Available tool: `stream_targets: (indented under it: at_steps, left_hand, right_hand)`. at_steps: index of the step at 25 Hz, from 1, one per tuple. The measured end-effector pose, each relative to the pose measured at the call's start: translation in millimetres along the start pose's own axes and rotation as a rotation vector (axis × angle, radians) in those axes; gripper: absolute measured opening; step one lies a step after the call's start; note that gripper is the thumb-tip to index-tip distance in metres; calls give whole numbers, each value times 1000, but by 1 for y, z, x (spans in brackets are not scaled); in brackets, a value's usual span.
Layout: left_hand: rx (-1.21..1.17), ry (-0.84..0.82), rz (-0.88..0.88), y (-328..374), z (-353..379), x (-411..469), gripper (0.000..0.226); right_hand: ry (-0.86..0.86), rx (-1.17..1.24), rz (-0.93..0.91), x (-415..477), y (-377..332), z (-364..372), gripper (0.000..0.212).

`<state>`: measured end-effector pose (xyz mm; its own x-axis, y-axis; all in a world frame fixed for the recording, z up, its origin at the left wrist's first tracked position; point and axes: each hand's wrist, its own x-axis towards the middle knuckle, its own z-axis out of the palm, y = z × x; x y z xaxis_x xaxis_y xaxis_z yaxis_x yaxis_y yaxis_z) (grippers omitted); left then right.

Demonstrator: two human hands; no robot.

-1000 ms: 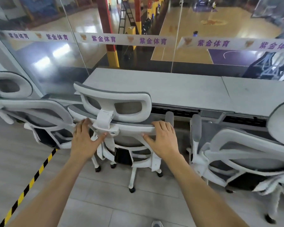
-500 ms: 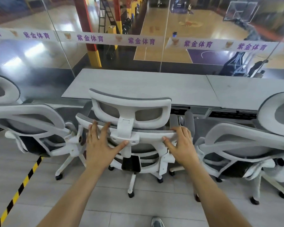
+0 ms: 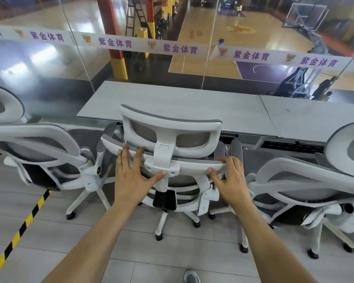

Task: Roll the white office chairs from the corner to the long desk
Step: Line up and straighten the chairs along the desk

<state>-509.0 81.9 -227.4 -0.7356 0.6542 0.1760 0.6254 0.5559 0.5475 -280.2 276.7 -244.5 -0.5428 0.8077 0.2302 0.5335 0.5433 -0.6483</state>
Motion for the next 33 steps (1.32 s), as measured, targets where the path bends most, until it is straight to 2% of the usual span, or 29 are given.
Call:
stream_targets:
  at_steps: [13, 19, 24, 29, 33]
  left_hand:
    - [12, 22, 0, 9, 16, 10, 101]
    - [75, -80, 44, -4, 1, 13, 94]
    - [50, -147, 157, -33, -31, -3, 79]
    - [-5, -76, 216, -81, -81, -15, 68]
    - [10, -19, 199, -131, -117, -14, 59]
  right_hand:
    - [46, 16, -28, 14, 14, -1, 46]
    - [99, -140, -14, 13, 12, 4, 50]
    - [218, -64, -6, -12, -45, 18, 41]
    - [307, -63, -51, -46, -127, 53, 44]
    - [247, -32, -161, -66, -194, 103, 38]
